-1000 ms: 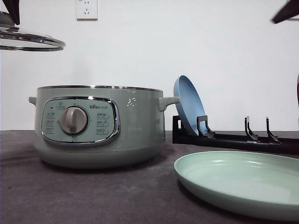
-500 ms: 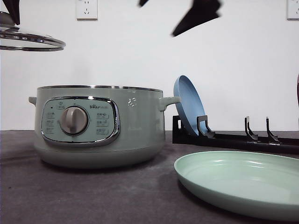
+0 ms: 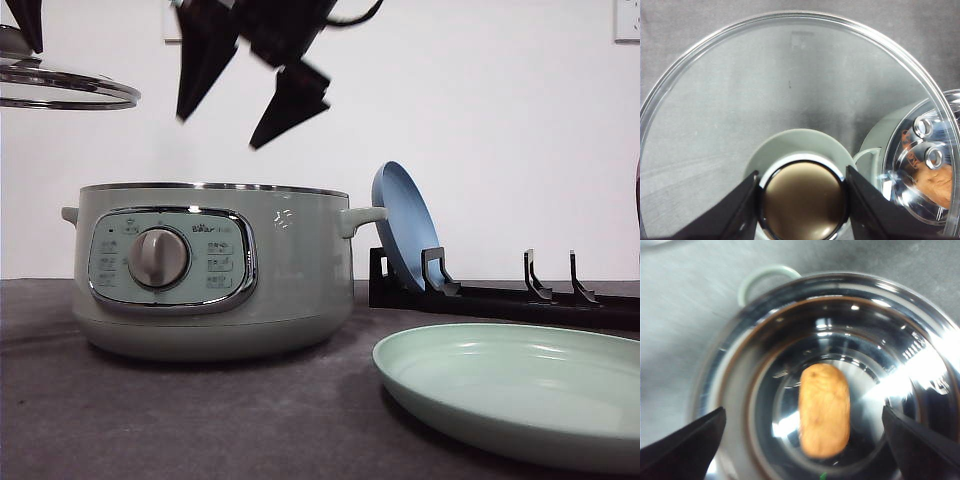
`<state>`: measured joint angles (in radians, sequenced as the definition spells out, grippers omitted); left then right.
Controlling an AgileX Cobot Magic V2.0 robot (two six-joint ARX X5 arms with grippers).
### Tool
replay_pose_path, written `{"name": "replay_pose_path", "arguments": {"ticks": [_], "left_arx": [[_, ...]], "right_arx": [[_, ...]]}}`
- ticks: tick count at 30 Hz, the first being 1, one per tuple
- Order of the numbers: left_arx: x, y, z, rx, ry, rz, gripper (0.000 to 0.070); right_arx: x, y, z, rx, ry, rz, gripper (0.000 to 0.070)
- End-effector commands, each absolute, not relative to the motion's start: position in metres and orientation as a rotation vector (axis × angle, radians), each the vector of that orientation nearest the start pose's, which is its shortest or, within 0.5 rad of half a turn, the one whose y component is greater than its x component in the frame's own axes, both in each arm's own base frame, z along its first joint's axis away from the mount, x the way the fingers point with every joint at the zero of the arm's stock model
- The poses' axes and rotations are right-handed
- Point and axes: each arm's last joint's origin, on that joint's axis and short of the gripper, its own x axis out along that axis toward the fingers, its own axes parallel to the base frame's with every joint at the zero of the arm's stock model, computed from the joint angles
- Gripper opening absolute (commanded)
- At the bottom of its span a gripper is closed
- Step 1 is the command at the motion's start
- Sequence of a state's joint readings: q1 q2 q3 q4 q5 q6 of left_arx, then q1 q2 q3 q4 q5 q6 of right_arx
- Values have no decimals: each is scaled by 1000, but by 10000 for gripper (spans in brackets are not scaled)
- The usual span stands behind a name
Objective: Transfer potato from steamer to green plate
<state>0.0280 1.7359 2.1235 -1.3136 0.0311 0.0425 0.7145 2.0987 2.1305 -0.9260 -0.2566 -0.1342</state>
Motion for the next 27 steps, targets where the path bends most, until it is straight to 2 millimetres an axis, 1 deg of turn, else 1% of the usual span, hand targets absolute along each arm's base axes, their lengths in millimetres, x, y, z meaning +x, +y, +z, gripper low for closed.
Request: {"name": "replay_pose_path", "arguments": {"ticks": [1, 5, 9, 13, 18, 27], "left_arx": [[319, 8, 452, 14, 841, -23, 1], [319, 8, 452, 14, 840, -23, 1], [319, 8, 452, 13, 841, -22, 1], [319, 8, 452, 13, 842, -22, 1], [319, 8, 452, 12, 843, -22, 1], [319, 8, 452, 12, 843, -22, 1]], "right_arx": [[344, 316, 313, -376, 829, 983, 623], [352, 325, 288, -437, 861, 978, 623], [358, 329, 270, -451, 885, 970, 623], [363, 332, 261, -453, 887, 971, 623], [366, 335, 253, -455, 880, 972, 623], [373, 338, 231, -453, 926, 964, 619]]}}
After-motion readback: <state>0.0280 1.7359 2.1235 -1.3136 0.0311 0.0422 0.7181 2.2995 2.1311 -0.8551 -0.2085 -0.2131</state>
